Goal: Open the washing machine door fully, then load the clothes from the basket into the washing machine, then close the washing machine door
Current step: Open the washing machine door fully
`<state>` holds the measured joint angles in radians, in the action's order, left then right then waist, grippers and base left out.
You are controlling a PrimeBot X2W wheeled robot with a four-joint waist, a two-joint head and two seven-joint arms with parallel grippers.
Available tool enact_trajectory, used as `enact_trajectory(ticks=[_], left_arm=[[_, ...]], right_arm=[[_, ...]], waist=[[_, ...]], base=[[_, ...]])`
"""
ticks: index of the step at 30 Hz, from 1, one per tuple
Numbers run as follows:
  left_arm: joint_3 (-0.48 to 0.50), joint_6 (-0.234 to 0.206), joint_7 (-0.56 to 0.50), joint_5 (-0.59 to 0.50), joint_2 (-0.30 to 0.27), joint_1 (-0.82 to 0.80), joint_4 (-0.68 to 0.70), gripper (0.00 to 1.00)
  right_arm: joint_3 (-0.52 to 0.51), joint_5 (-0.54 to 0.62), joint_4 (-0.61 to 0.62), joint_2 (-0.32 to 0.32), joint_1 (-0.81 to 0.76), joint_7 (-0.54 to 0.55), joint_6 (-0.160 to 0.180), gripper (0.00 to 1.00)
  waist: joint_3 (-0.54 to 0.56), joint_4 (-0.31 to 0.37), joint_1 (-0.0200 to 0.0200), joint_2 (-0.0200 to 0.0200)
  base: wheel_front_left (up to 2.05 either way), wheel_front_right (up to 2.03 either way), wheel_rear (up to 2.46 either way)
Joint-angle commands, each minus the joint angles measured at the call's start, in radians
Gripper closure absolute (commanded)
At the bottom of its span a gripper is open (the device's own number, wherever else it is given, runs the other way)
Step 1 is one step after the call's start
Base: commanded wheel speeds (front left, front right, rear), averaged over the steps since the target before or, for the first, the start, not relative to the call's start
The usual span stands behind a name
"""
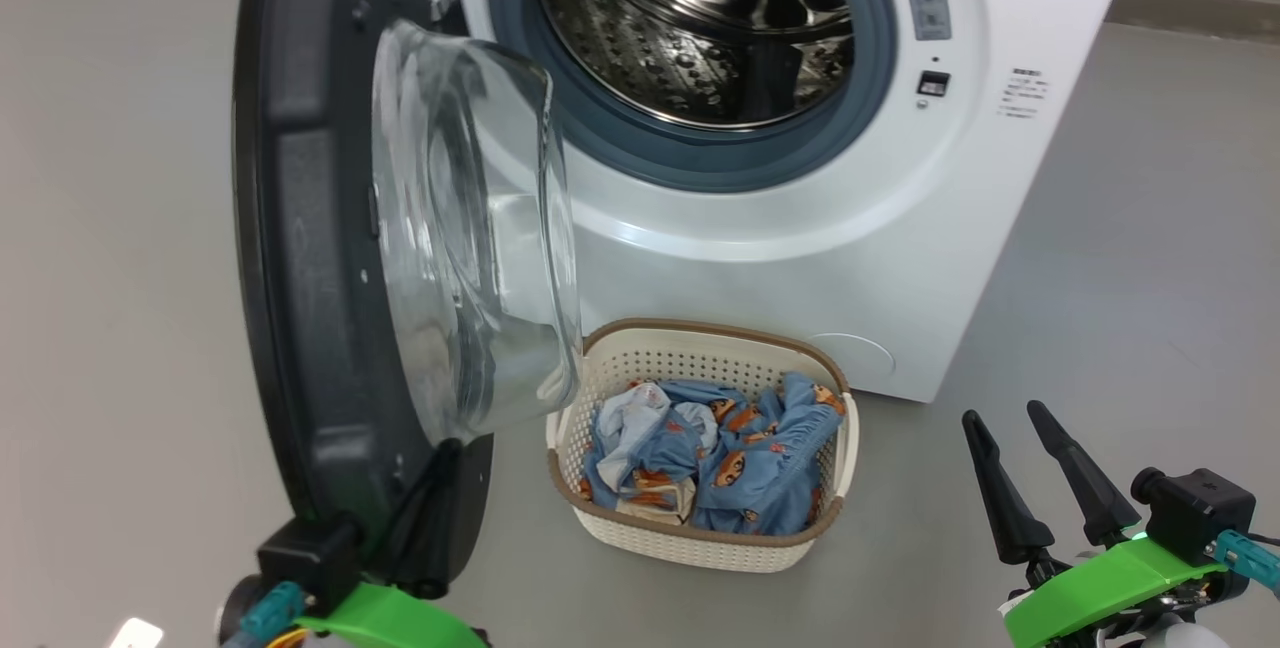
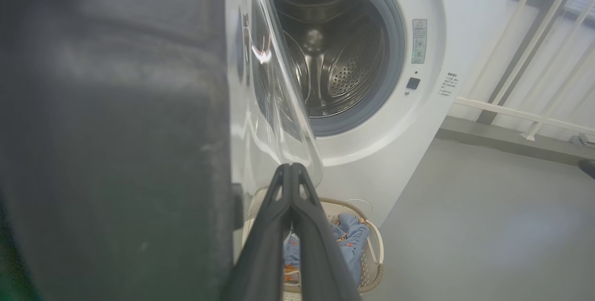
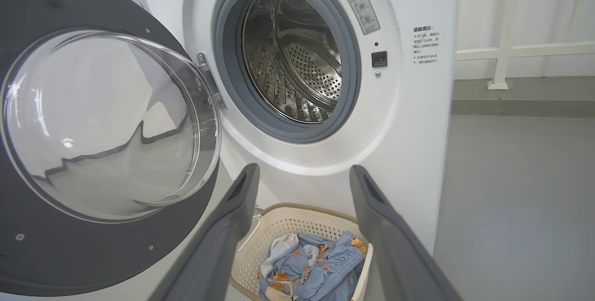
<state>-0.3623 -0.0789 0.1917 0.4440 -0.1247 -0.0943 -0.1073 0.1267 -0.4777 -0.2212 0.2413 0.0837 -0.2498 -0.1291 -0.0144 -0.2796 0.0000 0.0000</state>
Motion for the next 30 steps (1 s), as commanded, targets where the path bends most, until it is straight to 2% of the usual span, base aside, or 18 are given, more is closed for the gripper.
enact_trajectory(ticks=[1,15,30], left_arm=[[0.065,-0.023,-0.011,0.000,-0.039,-0.015,0.030,1.00],[0.160,-0.075,-0.076,0.027,-0.123,-0.037,0.019,1.00],[0.257,-0.063,-0.128,0.090,-0.213,-0.172,-0.132,1.00]], right_arm=[[0.014,0.001,0.026,0.004,0.004,-0.012,-0.002,0.00],[0.000,0.008,0.032,-0.019,0.002,-0.012,-0.002,0.00],[-0.015,0.008,0.046,-0.029,0.027,-0.012,-0.002,0.00]], waist=[[0.009,-0.026,0.0000,0.0000],[-0.001,-0.073,0.0000,0.0000],[-0.061,-0.115,0.0000,0.0000]], base=[[0.00,0.00,0.00],[0.00,0.00,0.00],[0.00,0.00,0.00]])
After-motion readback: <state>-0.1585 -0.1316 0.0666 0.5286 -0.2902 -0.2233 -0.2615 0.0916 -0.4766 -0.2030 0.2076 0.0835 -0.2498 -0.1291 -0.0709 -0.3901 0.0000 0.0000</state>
